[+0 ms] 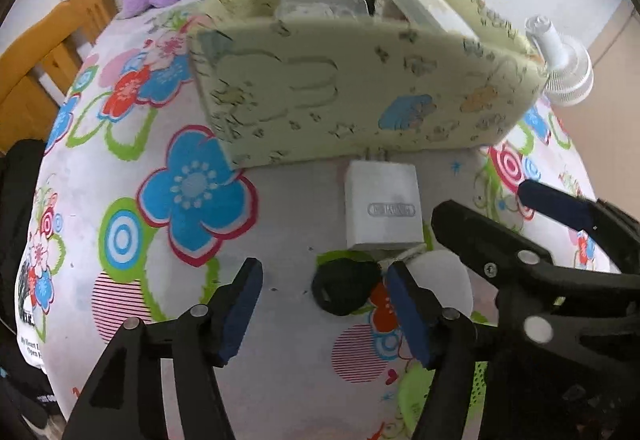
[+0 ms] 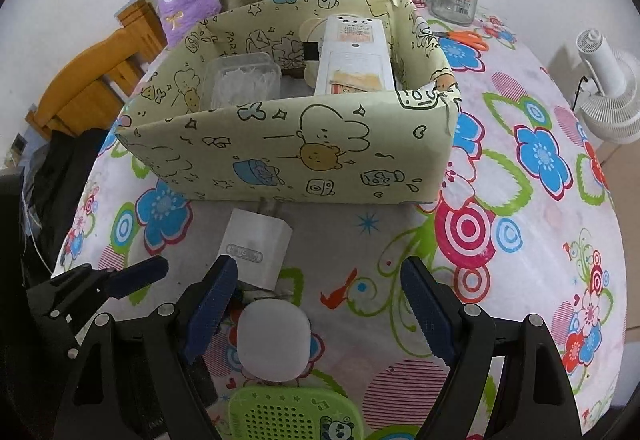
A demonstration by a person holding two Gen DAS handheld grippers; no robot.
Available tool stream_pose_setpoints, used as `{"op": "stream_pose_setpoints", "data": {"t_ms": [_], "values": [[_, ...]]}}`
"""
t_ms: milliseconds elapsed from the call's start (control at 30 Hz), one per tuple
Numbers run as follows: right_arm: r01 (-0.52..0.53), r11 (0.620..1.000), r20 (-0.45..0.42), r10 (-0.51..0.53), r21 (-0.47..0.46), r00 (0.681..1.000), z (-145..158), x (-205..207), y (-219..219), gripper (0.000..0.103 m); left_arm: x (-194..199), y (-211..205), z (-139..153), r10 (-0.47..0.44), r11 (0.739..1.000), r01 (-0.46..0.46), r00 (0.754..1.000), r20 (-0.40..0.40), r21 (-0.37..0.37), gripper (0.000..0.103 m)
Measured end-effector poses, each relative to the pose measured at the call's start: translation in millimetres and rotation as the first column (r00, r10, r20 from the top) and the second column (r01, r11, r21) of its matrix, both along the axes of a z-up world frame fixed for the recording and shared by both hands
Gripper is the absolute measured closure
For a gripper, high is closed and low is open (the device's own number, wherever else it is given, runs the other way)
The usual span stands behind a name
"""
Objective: Organize rigid objects
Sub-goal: 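Move the left gripper to the small black item while the right gripper approaches the white MINGYI charger, then close the left gripper on the black item while the right gripper closes on the charger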
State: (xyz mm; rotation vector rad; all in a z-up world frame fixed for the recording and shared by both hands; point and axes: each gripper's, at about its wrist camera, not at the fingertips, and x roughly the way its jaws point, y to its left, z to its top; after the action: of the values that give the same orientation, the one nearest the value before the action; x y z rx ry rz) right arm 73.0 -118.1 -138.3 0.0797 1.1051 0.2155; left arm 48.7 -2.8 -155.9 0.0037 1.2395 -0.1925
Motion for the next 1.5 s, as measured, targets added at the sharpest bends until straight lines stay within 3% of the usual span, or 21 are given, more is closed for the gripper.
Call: {"op": "stream_pose_setpoints", "data": {"t_ms": [200,300,600,933,1267,1333,1500], "values": [[0.017,1.000,-0.015,-0.017,0.004,1.000,-4,0,-4,0.017,-4,-12,-7,-0.069,0.995,0.068,0.998,0.010,0.078,0.038],[0.025,1.000,-0.031,-0.025,0.008,0.999,-9,-1,-5,0.017,-6,-16,-6,-0.071,0.994,0.069,0.997,0.025,0.082,0.041],[0.035,0.999,-0.052,-0.035,-0.003,0.998,-14,2,3,0.017,0,-35,-4,-0.189,0.979,0.183,0.980,0.059,0.083,0.066],[0.047,0.999,-0.050,-0.048,-0.018,0.998,-16,8,24,0.017,0,-16,-6,-0.206,0.977,0.204,0.978,0.026,0.061,0.066],[0.045,0.997,-0.054,-0.048,-0.064,0.997,-28,17,54,0.018,5,20,-6,-0.129,0.990,0.129,0.992,0.008,0.053,0.066],[0.045,0.996,-0.062,-0.051,-0.082,0.997,-31,19,57,0.024,6,23,-5,-0.126,0.991,0.125,0.992,0.010,0.047,0.066],[0.055,0.987,-0.055,-0.064,-0.151,0.996,-33,19,61,0.056,6,31,-4,-0.111,0.993,0.111,0.994,0.010,0.033,0.066]]}}
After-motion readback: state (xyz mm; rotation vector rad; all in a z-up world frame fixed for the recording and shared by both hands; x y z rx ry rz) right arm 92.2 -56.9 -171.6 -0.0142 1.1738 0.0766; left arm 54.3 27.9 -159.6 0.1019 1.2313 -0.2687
